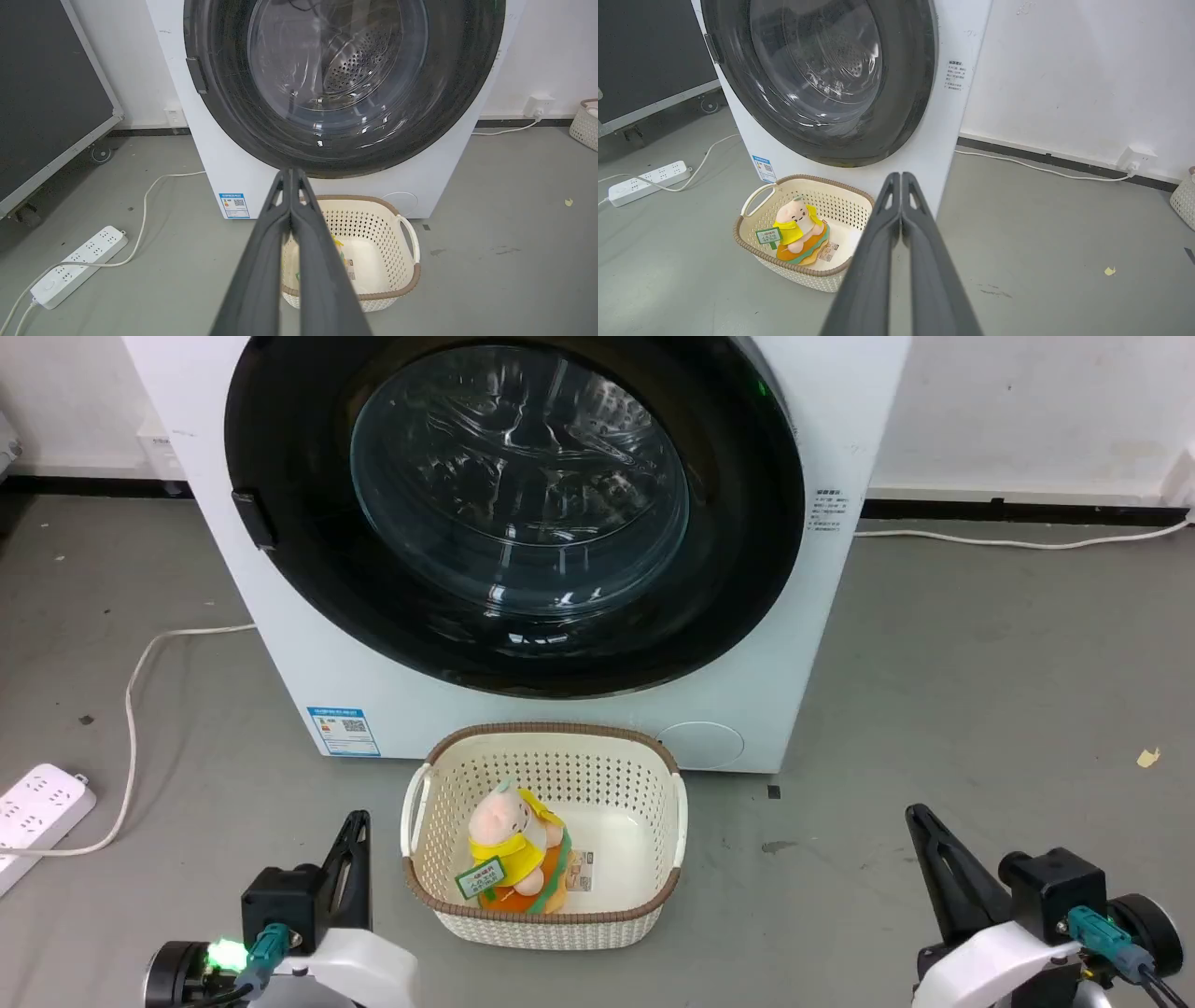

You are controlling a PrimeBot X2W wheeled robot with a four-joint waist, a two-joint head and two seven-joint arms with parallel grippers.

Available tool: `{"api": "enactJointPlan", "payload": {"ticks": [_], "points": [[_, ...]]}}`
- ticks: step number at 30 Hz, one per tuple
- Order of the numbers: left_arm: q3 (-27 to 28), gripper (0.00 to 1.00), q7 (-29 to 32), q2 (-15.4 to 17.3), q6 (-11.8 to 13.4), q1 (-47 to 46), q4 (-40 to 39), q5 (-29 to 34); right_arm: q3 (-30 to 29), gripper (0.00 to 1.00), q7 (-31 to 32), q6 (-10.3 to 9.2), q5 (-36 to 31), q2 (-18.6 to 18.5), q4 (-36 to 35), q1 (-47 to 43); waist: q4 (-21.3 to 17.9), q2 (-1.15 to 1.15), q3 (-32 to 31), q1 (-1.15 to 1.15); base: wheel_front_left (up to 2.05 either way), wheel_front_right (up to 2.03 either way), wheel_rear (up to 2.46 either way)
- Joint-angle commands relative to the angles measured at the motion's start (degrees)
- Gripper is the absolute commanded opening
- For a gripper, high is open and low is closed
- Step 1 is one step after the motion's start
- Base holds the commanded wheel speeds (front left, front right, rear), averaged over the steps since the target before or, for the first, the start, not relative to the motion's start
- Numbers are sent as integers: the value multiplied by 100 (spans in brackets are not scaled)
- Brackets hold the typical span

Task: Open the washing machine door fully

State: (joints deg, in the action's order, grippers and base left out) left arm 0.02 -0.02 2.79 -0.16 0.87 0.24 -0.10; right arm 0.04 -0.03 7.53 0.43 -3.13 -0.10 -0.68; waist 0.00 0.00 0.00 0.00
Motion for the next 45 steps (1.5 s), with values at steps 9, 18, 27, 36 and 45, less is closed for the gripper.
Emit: {"api": "enactJointPlan", "payload": {"ticks": [9, 18, 27, 36, 45], "points": [[-2, 0, 2, 9, 16, -87, -24, 10, -4, 0, 3, -4, -43, 25, 10, 68, 0, 0, 0, 0, 0, 0, 0], [-2, 0, 2, 9, 16, -87, -24, 10, -4, 0, 3, -4, -43, 25, 10, 68, 0, 0, 0, 0, 0, 0, 0], [-2, 0, 2, 9, 16, -87, -24, 10, -4, 0, 3, -4, -43, 25, 10, 68, 0, 0, 0, 0, 0, 0, 0], [-2, 100, -7, -1, -1, 3, 3, 1, 2, 100, -7, 0, 13, -1, 0, -3, 0, 0, 0, 0, 0, 0, 0], [-57, 100, -115, 0, 12, 9, 23, -7, -42, 100, -115, 0, 143, 1, 25, -25, 0, 0, -26, 0, 0, 0, 0]]}}
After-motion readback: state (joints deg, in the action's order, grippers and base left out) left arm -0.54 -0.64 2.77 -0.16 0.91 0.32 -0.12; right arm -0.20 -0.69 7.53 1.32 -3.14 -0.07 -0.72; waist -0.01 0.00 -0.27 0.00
